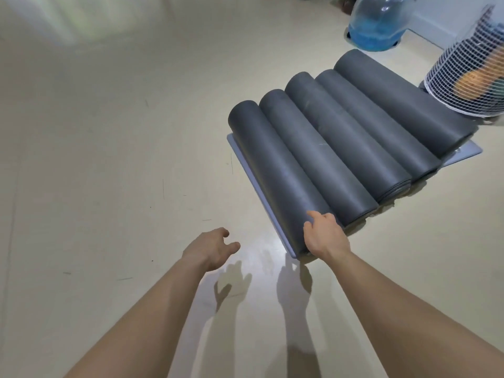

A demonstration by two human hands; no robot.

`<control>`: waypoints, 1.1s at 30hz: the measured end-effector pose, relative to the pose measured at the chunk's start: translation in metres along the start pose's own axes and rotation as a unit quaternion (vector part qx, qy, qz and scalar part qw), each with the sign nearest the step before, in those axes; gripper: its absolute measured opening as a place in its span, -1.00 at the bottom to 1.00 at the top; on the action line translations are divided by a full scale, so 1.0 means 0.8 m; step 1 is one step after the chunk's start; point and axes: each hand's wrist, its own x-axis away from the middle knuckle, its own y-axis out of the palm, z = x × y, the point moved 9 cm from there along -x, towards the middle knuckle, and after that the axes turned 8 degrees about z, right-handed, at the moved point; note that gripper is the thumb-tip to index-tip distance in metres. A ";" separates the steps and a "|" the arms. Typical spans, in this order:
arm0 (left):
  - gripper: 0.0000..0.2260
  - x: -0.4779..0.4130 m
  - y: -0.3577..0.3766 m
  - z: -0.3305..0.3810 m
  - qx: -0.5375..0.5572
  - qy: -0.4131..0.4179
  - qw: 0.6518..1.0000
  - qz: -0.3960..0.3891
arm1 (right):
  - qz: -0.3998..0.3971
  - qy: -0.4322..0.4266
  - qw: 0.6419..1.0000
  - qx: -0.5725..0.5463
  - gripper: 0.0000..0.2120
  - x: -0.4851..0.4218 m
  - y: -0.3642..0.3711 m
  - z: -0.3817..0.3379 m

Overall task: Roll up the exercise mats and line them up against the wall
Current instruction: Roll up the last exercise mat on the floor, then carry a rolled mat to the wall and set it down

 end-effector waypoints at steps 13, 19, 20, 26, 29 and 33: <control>-0.49 -0.003 -0.203 0.089 -0.075 0.074 0.994 -0.042 | -0.040 0.161 0.982 -0.094 -0.51 0.056 -0.090 -0.049; -0.52 -0.108 -0.241 0.180 -0.129 0.112 0.984 -0.057 | -0.037 0.259 0.951 -0.165 -0.52 -0.013 -0.091 -0.051; -0.52 -0.126 -0.244 0.188 -0.143 0.116 0.981 -0.059 | -0.035 0.270 0.946 -0.177 -0.52 -0.023 -0.085 -0.053; -0.49 -0.224 -0.243 0.193 -0.224 0.134 0.963 -0.062 | -0.012 0.339 0.910 -0.238 -0.53 -0.046 -0.030 -0.046; -0.45 -0.286 -0.239 0.191 -0.237 0.149 0.959 -0.044 | 0.004 0.392 0.889 -0.237 -0.53 -0.041 0.004 -0.026; -0.40 -0.371 -0.233 0.201 -0.228 0.200 0.953 0.005 | 0.036 0.473 0.856 -0.206 -0.50 -0.037 0.048 -0.004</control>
